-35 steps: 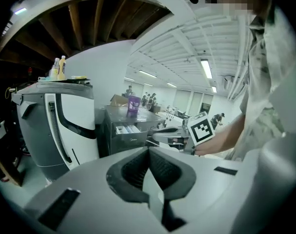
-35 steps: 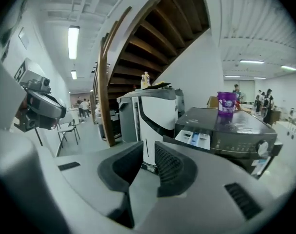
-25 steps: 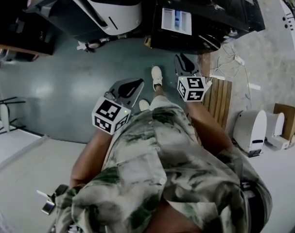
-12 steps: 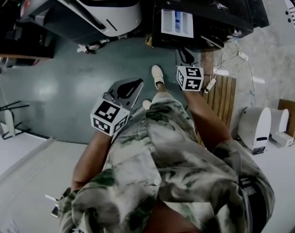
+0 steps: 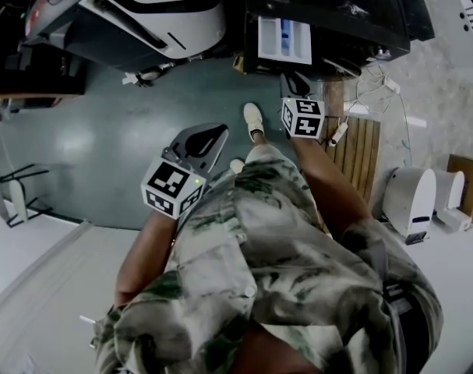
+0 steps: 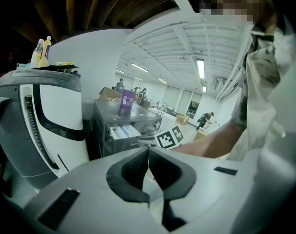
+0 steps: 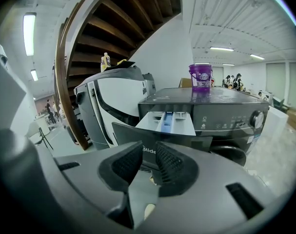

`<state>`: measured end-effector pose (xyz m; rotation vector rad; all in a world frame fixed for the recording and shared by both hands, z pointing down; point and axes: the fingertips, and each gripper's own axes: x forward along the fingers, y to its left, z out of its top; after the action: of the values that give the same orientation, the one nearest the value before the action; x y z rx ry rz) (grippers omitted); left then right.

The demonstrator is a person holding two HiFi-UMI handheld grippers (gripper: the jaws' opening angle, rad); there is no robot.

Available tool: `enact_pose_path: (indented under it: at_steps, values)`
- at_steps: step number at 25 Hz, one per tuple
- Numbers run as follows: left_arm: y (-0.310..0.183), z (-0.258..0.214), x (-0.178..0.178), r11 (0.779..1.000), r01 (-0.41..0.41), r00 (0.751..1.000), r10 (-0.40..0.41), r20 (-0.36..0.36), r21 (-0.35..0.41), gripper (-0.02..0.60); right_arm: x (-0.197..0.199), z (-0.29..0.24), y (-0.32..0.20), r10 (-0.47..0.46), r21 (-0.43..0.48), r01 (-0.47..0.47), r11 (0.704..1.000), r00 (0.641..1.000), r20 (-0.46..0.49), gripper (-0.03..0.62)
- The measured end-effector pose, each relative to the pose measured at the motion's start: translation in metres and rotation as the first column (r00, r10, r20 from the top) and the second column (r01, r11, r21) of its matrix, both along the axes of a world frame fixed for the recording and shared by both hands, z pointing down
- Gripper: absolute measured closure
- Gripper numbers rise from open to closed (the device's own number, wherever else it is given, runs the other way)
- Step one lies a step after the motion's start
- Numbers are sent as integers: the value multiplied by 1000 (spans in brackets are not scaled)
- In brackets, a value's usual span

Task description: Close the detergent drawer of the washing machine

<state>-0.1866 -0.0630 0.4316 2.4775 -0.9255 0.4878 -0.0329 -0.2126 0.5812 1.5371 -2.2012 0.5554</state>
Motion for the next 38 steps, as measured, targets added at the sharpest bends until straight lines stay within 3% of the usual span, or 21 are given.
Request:
enact_pose_path:
  at_steps: [38]
  values:
    - [-69,13,17,999,-33,999,32,-21,-25,557,-2,7,-46,5,-48,-4,999,1000,17,502]
